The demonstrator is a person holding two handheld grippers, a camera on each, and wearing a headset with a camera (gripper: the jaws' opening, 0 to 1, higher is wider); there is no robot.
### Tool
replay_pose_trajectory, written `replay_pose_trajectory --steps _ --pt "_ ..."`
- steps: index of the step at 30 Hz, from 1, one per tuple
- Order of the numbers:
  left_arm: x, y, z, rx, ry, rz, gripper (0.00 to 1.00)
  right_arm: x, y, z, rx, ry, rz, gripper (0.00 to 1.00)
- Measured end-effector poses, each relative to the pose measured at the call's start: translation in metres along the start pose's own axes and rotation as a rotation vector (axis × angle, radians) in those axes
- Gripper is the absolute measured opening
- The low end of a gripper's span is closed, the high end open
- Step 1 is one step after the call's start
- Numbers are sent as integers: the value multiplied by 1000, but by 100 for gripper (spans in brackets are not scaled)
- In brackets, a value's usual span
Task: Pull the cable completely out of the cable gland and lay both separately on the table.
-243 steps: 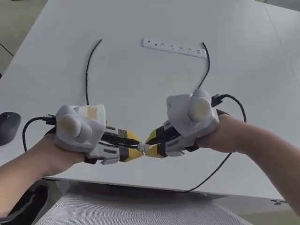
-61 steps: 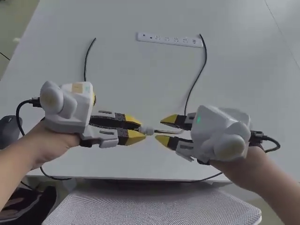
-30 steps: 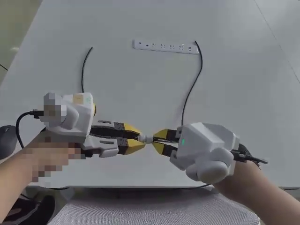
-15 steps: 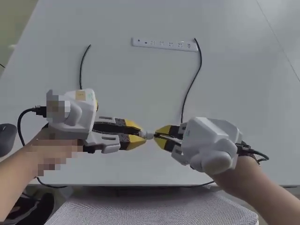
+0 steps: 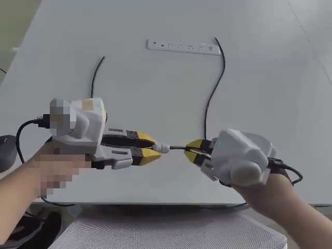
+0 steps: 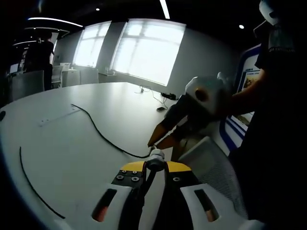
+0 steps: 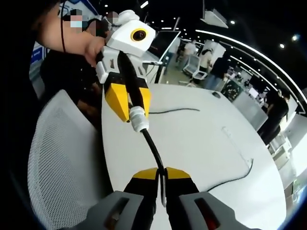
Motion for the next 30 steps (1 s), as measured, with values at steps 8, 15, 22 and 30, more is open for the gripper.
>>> replay_pose_trajectory --steps 8,15,22,30 --pt "6 -7 -1 2 8 -16 15 5 -14 -29 130 52 -53 0" --pt "8 -7 -1 7 7 -15 15 5 -14 -28 153 47 -57 0" --pt "3 -2 1 -1 -6 -5 15 -4 -13 -20 113 49 -78 1" --pt "0 1 2 5 -6 10 15 -18 6 10 -29 36 -75 7"
Point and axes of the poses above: the centre of the closed fingertips' face, and the gripper's own axes: x roughly forward along the fingers, y roughly to its left, z roughly out of its top, the point moved 2 cm from there along -x, roughly backward along the fingers, and after that the axes turned 11 degrees about x, right-handed, at the moved point
